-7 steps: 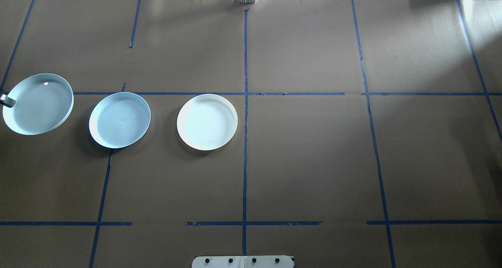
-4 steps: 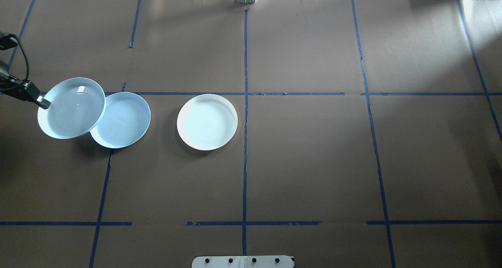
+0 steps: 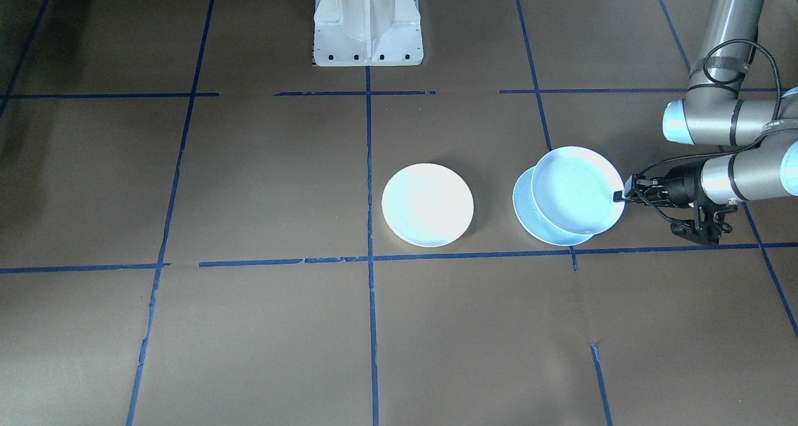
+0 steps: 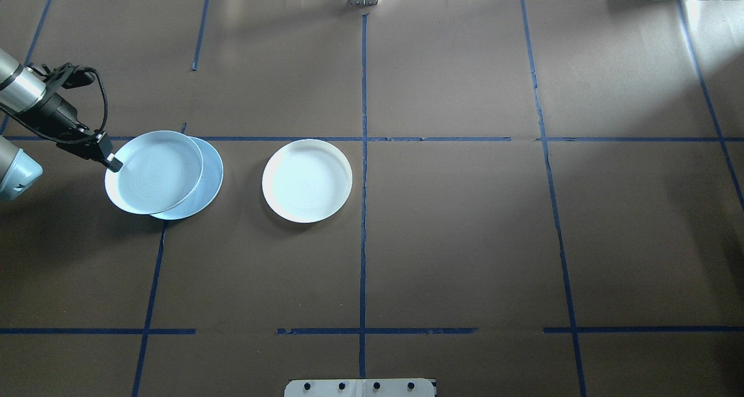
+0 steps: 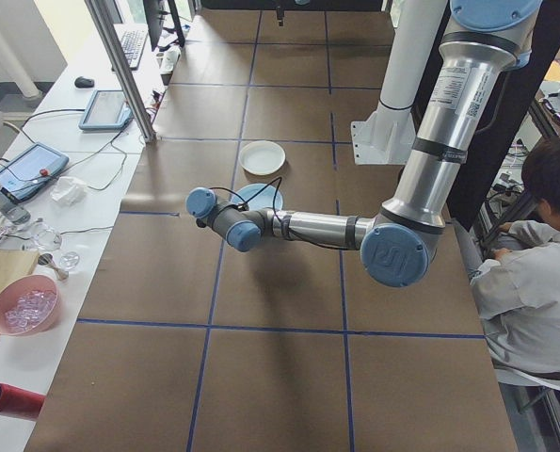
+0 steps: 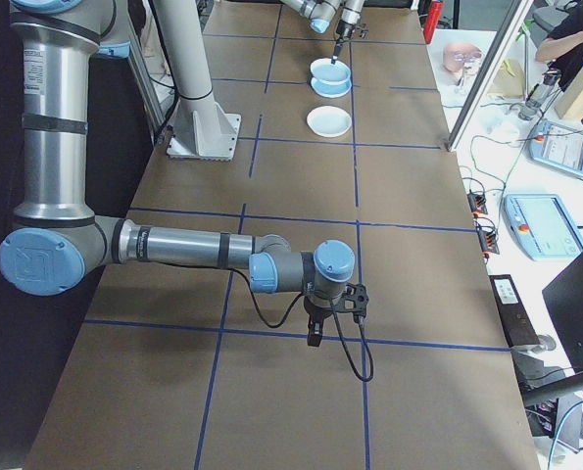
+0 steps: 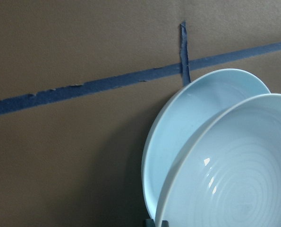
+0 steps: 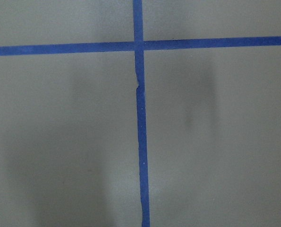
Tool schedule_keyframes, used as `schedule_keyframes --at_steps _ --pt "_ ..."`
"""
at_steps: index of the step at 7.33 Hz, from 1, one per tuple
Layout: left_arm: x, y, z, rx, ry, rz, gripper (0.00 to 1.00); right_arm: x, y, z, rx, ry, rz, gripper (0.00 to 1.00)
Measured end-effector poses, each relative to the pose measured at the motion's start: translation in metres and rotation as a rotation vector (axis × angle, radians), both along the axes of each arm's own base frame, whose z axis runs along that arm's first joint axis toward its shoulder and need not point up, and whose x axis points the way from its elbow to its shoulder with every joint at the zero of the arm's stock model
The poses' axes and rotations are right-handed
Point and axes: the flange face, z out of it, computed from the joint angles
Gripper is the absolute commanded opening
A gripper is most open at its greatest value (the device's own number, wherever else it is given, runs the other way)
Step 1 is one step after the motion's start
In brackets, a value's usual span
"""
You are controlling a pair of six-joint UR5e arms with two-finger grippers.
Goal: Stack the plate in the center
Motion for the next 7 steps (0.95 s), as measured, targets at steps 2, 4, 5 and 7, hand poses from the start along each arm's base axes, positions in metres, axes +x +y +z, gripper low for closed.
schedule_keyframes --at_steps 2,4,5,7 --pt "0.004 -0.003 0.001 0.006 -0.021 -0.010 0.00 0.000 0.000 0.000 0.000 0.000 0.000 1.00" --pt "0.006 -0.005 -0.017 -0.002 -0.017 -0.029 0.00 0.000 0.000 0.000 -0.001 0.000 0.000 1.00" --pt "0.008 -0.007 -0.024 -0.003 -0.017 -0.036 0.00 0.000 0.000 0.000 -0.001 0.000 0.000 1.00" --pt "0.009 -0.009 -0.024 0.001 -0.035 -0.050 0.00 0.000 0.000 0.000 -0.002 0.000 0.000 1.00"
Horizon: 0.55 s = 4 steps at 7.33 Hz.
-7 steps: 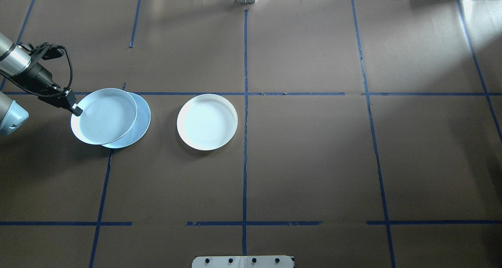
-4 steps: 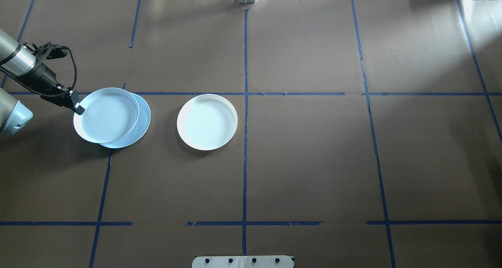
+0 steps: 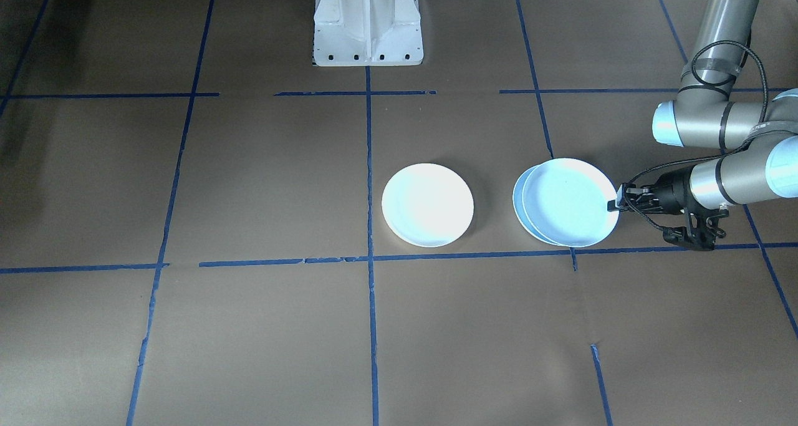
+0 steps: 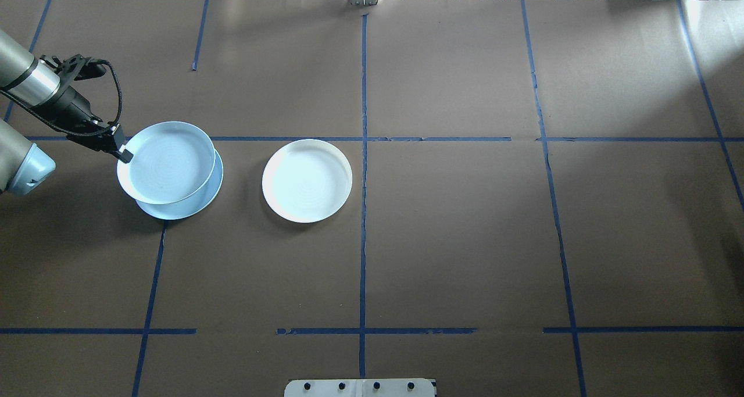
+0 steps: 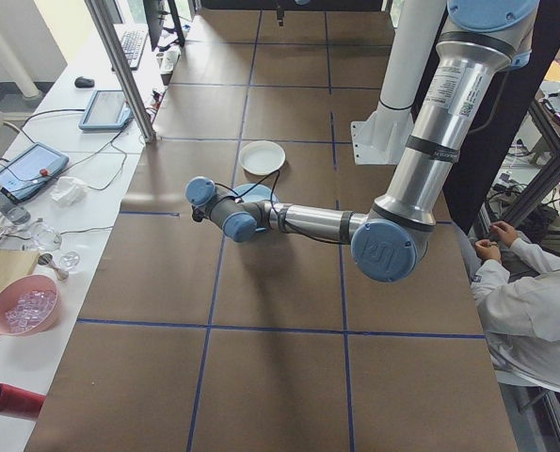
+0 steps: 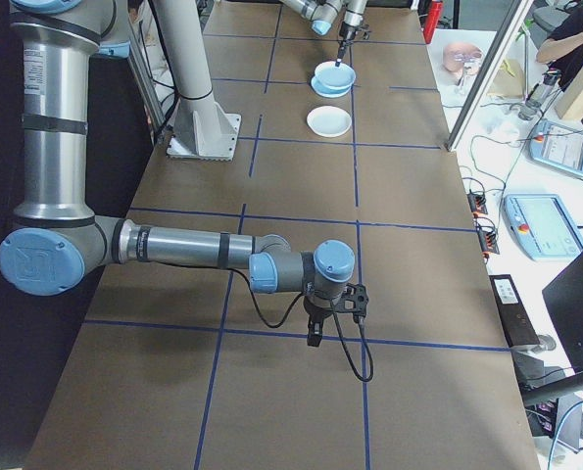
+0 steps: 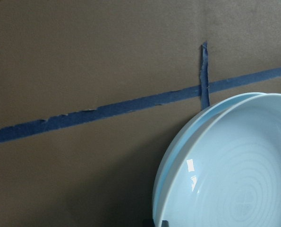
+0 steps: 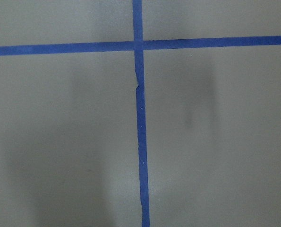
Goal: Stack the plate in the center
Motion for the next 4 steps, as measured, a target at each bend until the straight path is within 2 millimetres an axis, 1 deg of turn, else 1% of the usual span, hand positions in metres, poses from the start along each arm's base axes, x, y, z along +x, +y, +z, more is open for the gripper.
schedule_keyframes --at_steps 3,4 --pt "0.0041 -0.0001 -0.0011 0.005 -0.007 0.000 0.00 0.0000 0.0000 -0.0002 0.000 0.000 0.000 1.00" --pt "0.0048 0.0001 -0.0017 0.006 -0.007 0.001 0.20 0.0000 -0.0001 -0.0003 0.001 0.000 0.001 1.00"
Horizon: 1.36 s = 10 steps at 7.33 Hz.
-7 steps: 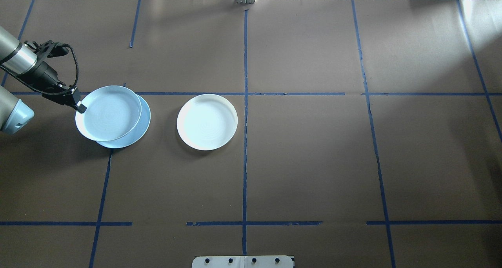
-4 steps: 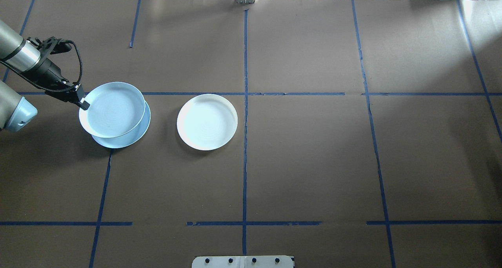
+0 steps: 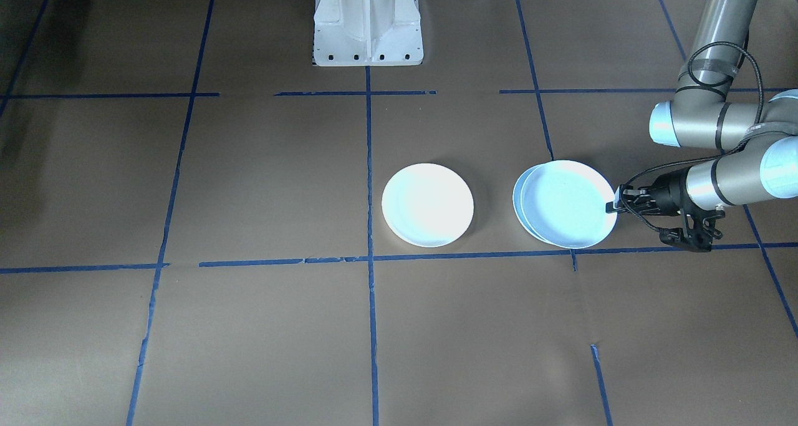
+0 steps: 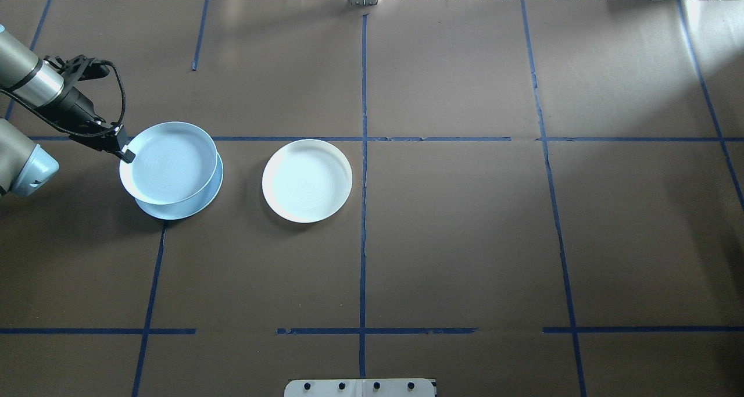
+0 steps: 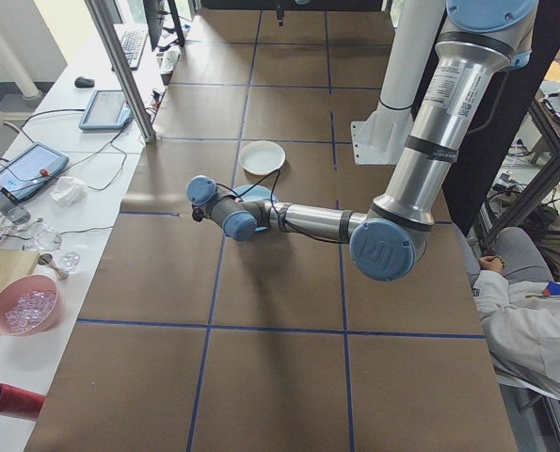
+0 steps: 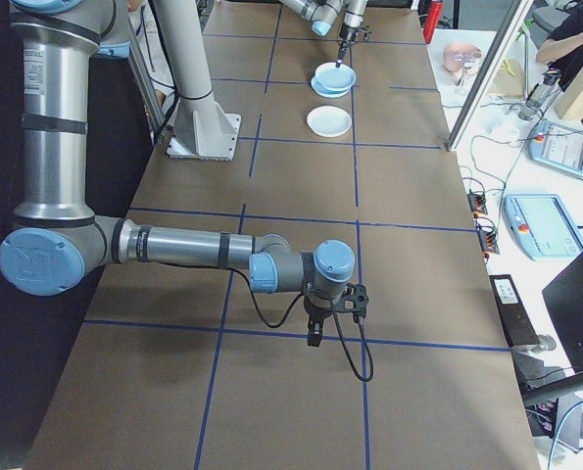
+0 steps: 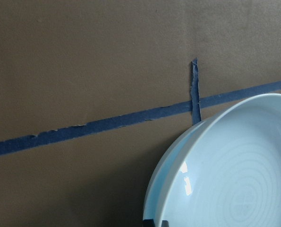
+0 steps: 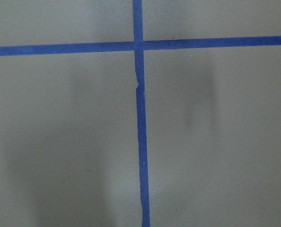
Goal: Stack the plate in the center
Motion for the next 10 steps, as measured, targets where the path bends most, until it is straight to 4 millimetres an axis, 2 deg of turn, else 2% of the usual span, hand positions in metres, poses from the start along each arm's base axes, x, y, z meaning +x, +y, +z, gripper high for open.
schedule_keyframes --at_steps 1,2,3,6,7,9,10 --pt "0.000 0.000 0.000 0.000 0.000 0.001 0.61 0.000 0.000 0.000 0.000 0.000 0.000 1.00" --pt "0.001 0.000 0.000 0.000 0.000 0.002 0.74 0.000 0.000 0.000 0.001 0.000 0.000 1.00" --pt "0.003 0.000 -0.001 0.001 0.000 0.004 1.00 0.000 0.000 0.000 0.001 0.000 0.000 1.00" --pt "0.005 -0.002 -0.005 0.006 0.002 0.005 1.00 0.000 0.000 0.000 -0.001 0.000 0.000 1.00" --pt "0.010 -0.010 -0.020 -0.002 0.000 -0.011 1.00 0.000 0.000 0.000 -0.001 0.000 0.000 1.00" --pt "0.028 -0.030 -0.072 -0.062 -0.012 -0.088 1.00 0.000 0.000 0.000 0.000 0.000 0.000 1.00" --pt "0.044 -0.029 -0.098 -0.075 -0.026 -0.129 1.00 0.000 0.000 0.000 0.000 0.000 0.000 1.00"
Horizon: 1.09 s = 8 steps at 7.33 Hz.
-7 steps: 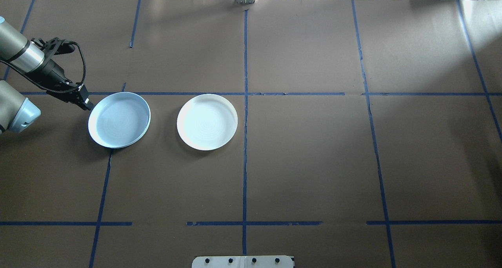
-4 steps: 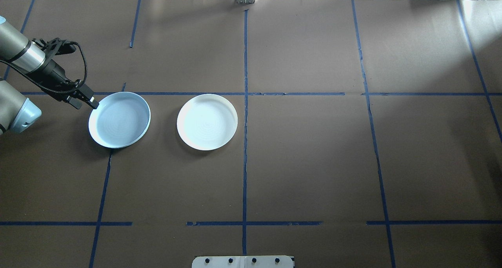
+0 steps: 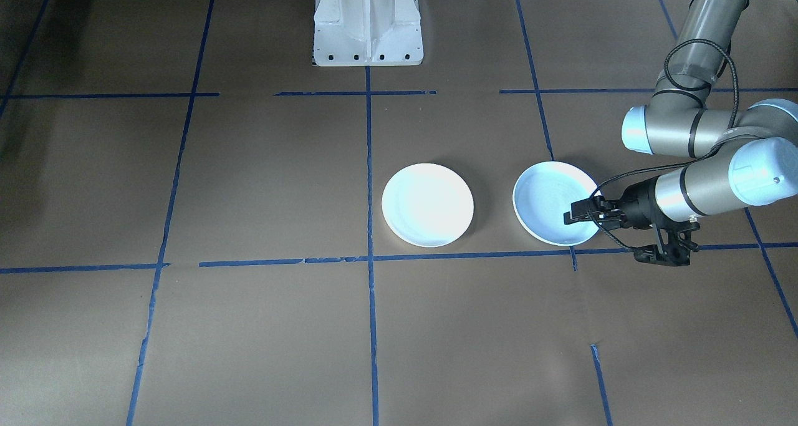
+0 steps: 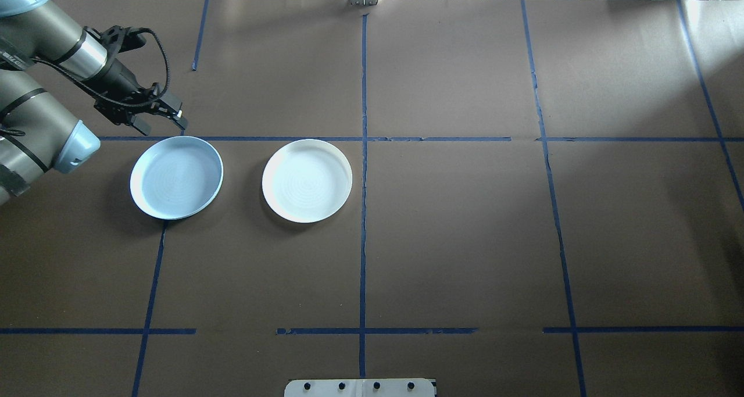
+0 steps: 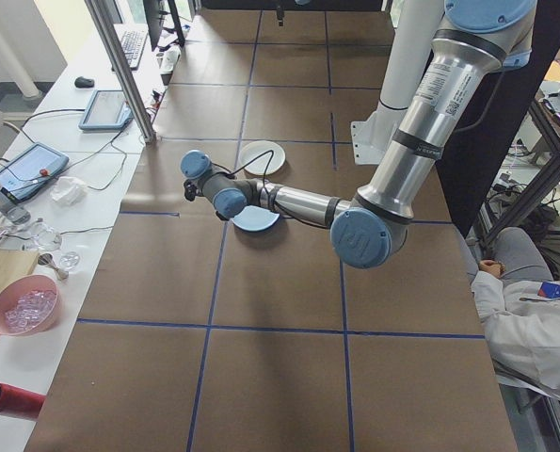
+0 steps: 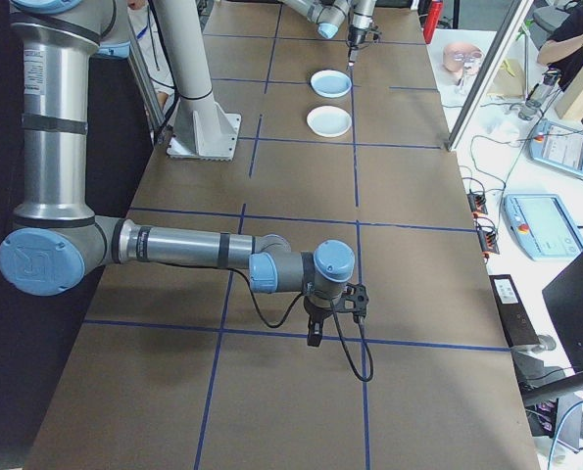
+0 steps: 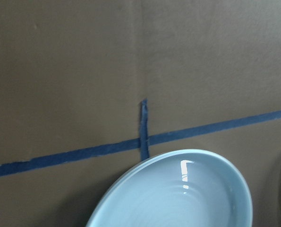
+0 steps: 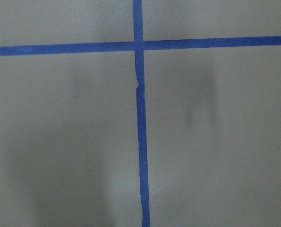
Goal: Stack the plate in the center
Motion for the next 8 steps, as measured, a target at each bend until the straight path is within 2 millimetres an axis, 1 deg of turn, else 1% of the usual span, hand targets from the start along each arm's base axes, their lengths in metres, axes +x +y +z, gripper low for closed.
schedule_keyframes --at_steps 2,3,5,7,8 --pt "0.044 0.020 -0.047 -0.035 -0.014 -0.055 1.00 0.000 0.000 0.000 -0.001 0.000 0.000 1.00" --pt "0.066 0.031 -0.062 -0.058 -0.014 -0.059 1.00 0.000 0.000 0.000 -0.001 0.000 0.000 1.00" --pt "0.100 0.045 -0.078 -0.071 -0.028 -0.065 0.99 0.000 0.000 0.000 0.000 0.000 0.000 1.00" --pt "0.120 0.051 -0.084 -0.066 -0.032 -0.069 0.97 0.000 0.000 0.000 0.000 0.000 0.000 1.00" --pt "0.135 0.056 -0.087 -0.064 -0.025 -0.058 0.97 0.000 0.000 0.000 0.000 0.000 0.000 1.00"
